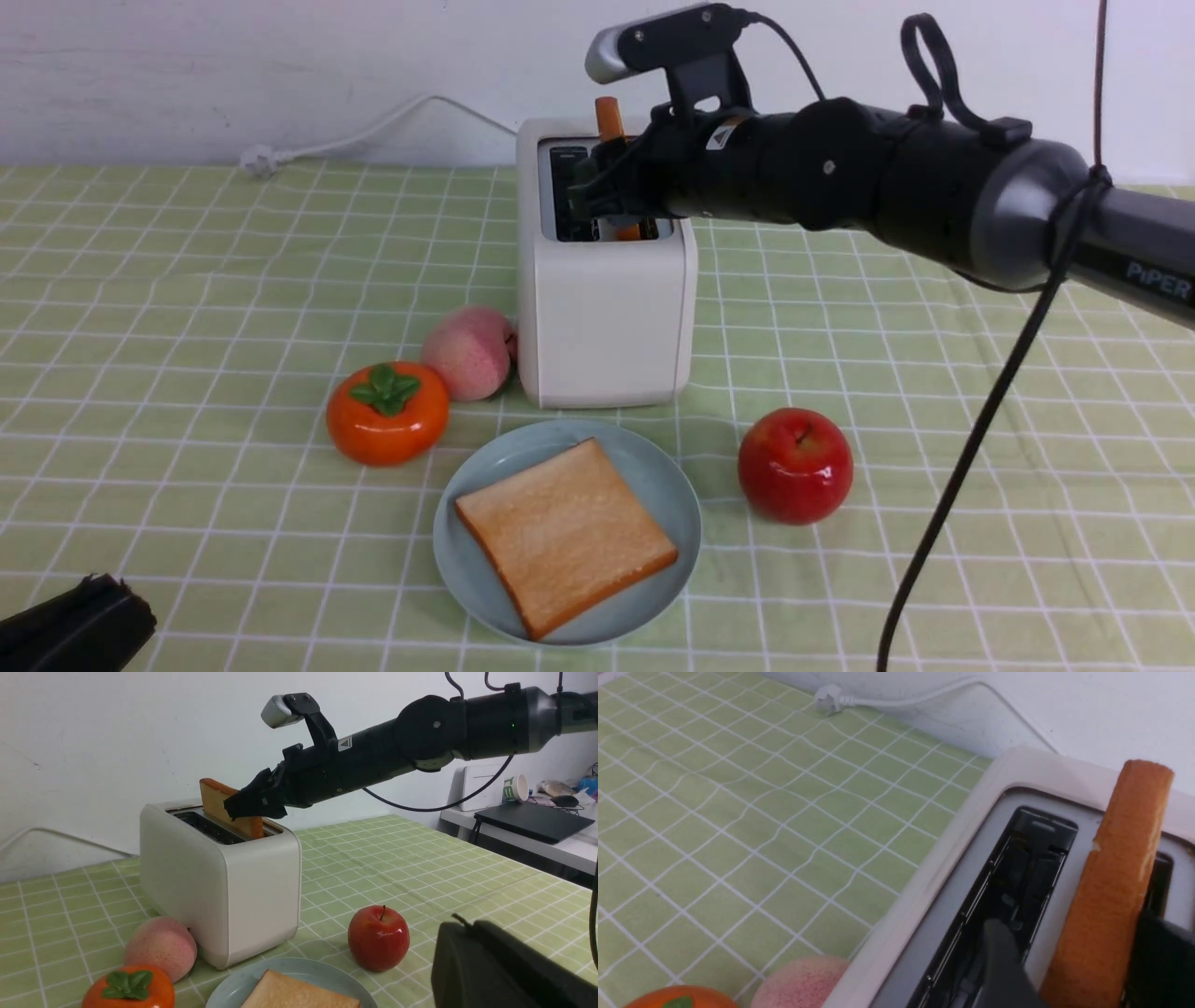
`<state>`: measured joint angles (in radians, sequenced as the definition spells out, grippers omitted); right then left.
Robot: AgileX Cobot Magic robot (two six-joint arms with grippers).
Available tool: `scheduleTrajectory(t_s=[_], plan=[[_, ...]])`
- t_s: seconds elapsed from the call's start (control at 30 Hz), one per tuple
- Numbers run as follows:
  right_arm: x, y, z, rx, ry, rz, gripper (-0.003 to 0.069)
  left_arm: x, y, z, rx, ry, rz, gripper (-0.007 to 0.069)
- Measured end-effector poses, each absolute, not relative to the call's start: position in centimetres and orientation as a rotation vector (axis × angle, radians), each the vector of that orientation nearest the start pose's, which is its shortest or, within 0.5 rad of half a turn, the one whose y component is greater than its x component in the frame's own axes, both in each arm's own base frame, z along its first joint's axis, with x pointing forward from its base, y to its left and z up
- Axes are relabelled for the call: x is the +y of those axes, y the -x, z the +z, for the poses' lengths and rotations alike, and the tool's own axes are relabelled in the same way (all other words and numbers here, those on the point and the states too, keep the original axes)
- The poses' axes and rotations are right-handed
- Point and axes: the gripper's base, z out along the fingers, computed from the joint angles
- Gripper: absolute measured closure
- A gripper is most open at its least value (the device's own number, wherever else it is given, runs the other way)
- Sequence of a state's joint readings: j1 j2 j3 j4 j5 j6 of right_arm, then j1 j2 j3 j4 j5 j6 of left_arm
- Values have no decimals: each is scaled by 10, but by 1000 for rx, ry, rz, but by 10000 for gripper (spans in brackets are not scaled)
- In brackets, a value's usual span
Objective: Take toasted bread from bread machine on green coffee tablecloth place on plate.
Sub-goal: 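Grasp the toast slice in the toaster and pull it up out of the slot with the right gripper, then place the held slice of bread on top of the slice on the plate with the right gripper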
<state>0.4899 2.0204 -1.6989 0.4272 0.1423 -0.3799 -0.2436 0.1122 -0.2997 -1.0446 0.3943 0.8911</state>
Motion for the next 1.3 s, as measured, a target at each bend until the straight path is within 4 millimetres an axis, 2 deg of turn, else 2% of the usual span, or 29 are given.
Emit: scheduleTrajectory(t_s=[0.1, 0.23, 0.3, 0.67, 0.8, 0.9, 0.93, 1.0, 1.03, 1.07, 1.13, 1.3], plan=[[236, -431, 292, 1896, 470, 410, 449, -40, -36, 288, 1485, -370, -544, 638], [236, -431, 292, 1892, 468, 409, 536, -40, -36, 288, 1485, -370, -544, 638], [236, -431, 292, 1892, 468, 409, 554, -40, -36, 288, 1485, -370, -544, 638], [235, -430, 297, 1877, 463, 410, 554, -40, -36, 288, 1486, -371, -544, 636], [231, -422, 322, 1828, 450, 420, 555, -40, -36, 288, 1486, -371, -544, 634], [225, -410, 350, 1771, 439, 431, 555, -40, -36, 288, 1486, -371, -544, 631], [224, -408, 354, 1764, 438, 434, 555, -40, -36, 288, 1486, -371, -544, 631], [217, -393, 383, 1723, 417, 469, 555, -40, -36, 288, 1486, -371, -544, 628], [217, -393, 383, 1726, 417, 472, 556, -40, -36, 288, 1486, -371, -544, 627], [212, -379, 404, 1701, 409, 504, 559, -40, -36, 288, 1486, -371, -544, 627], [206, -363, 426, 1676, 409, 538, 563, -40, -36, 288, 1486, -371, -544, 627], [190, -307, 468, 1718, 526, 627, 564, -40, -36, 288, 1486, -371, -544, 622]])
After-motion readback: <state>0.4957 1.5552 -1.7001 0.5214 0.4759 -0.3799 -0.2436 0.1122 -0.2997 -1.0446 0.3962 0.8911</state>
